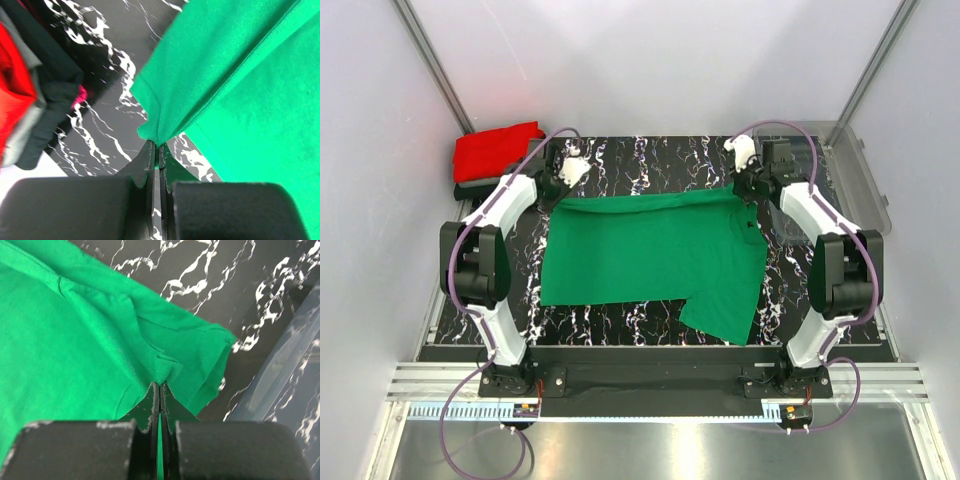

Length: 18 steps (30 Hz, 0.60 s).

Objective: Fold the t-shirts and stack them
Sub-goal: Fold the tshirt

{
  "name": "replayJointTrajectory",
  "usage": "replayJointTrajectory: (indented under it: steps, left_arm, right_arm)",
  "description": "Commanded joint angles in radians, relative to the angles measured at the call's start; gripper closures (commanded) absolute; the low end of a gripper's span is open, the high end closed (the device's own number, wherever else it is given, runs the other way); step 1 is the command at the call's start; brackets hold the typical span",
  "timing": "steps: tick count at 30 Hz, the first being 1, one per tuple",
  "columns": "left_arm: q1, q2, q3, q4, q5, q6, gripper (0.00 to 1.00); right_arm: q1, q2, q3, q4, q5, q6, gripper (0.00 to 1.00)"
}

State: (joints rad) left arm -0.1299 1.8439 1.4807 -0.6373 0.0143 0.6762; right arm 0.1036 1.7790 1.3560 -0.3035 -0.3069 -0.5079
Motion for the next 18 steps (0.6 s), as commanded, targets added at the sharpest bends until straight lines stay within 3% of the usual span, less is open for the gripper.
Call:
replayJointTrajectory:
  steps: [1, 18]
  left_arm:
    - [0.003, -0.057, -0.025, 0.019, 0.001, -0.004, 1.0]
    - [0.004, -0.061, -0.151, 0.024, -0.005, -0.004, 1.0]
  right_arm:
    - [-0.004, -0.092, -0.041, 0.024, -0.014, -0.006, 1.0]
    - [-0.004, -0.162, -0.202, -0.006, -0.015, 0.008, 1.0]
